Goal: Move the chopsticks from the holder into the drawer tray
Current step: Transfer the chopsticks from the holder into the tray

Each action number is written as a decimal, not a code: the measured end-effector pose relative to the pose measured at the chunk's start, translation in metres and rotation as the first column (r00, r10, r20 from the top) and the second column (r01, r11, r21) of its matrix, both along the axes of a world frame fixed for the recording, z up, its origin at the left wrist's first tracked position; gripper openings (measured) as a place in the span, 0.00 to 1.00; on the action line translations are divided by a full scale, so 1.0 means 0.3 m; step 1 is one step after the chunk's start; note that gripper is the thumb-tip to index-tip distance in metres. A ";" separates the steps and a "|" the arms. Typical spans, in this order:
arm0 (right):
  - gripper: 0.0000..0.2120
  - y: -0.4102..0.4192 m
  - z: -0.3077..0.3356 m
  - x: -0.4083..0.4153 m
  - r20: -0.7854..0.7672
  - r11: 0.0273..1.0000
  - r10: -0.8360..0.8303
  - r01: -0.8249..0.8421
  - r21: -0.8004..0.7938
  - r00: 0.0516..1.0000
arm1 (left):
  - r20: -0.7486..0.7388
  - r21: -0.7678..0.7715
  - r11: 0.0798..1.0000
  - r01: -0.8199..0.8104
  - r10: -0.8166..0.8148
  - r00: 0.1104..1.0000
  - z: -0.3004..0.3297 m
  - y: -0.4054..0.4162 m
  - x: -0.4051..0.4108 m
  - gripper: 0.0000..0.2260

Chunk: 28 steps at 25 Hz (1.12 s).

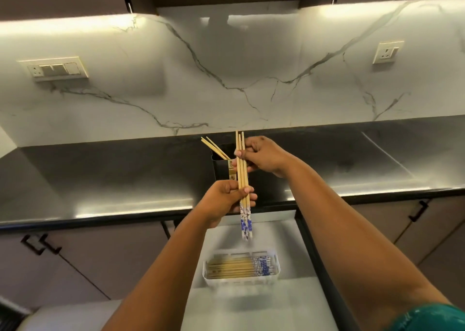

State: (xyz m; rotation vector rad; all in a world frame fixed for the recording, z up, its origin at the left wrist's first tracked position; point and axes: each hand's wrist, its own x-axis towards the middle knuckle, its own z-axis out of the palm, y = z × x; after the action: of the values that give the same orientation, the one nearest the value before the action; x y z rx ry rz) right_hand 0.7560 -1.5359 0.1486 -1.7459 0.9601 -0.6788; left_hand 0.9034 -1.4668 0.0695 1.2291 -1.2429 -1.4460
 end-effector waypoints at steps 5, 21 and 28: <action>0.09 0.164 -0.172 -0.034 0.251 0.932 -0.349 0.307 0.193 0.903 | -0.117 0.076 0.983 -0.170 0.178 0.977 -0.045 0.134 -0.057 0.10; 0.18 0.439 -0.435 -0.096 0.431 0.614 -0.768 0.350 0.707 0.474 | -0.379 0.225 0.818 -0.529 0.574 0.726 -0.162 0.313 -0.278 0.10; 0.22 0.436 -0.548 -0.095 -0.099 0.890 -0.433 0.407 -0.205 0.896 | -0.285 0.257 0.718 -0.647 0.696 0.659 -0.243 0.294 -0.226 0.10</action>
State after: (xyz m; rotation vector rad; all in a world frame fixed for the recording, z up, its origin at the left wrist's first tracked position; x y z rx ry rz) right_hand 0.7274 -1.4052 -0.0159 -1.7737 1.4413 -0.9513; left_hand 0.8355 -1.3785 -0.0033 1.2502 -0.3470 -1.1148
